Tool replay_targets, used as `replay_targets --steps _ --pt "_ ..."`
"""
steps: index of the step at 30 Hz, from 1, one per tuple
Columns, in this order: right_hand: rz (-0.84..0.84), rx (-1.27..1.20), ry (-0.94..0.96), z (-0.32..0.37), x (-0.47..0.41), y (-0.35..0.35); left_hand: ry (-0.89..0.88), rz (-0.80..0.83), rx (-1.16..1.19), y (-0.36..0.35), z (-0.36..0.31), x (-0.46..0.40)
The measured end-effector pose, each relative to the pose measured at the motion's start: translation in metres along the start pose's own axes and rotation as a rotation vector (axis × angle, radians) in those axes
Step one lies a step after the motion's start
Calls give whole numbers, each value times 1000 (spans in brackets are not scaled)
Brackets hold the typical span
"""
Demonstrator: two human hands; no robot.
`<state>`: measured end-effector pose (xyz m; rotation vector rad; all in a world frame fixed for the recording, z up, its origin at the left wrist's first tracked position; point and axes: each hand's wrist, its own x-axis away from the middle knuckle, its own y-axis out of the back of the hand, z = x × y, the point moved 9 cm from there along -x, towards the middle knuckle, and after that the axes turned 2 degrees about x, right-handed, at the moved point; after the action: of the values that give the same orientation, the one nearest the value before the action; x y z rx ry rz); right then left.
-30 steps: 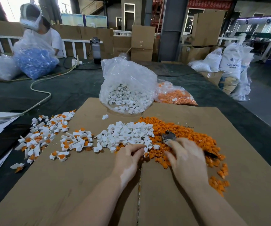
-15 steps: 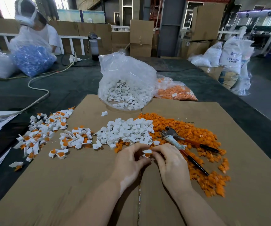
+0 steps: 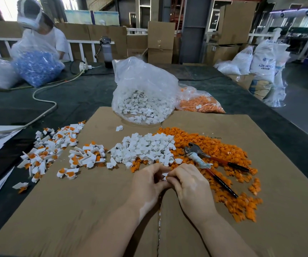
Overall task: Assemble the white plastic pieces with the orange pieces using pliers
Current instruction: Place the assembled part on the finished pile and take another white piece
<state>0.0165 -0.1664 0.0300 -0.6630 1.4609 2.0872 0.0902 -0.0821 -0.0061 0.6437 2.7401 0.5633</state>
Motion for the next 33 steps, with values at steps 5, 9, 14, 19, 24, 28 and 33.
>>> replay_targets --steps 5,9,14,19,24,28,33 --pt "-65 -33 -54 -6 0 7 29 -126 75 12 8 0" --pt "-125 -43 -130 -15 1 13 10 -363 76 49 12 3" --pt "-141 11 -177 -20 2 12 135 -647 -277 125 39 3" --pt "-126 60 -207 -23 3 8 300 -659 -530 155 58 1" --pt "-99 122 -253 -28 5 5 322 -623 -611 150 55 -4" --pt "-81 165 -270 -29 5 4 167 -639 -563 135 39 -3" --pt "-44 204 -319 -33 7 1 -45 -420 -538 93 21 -10"
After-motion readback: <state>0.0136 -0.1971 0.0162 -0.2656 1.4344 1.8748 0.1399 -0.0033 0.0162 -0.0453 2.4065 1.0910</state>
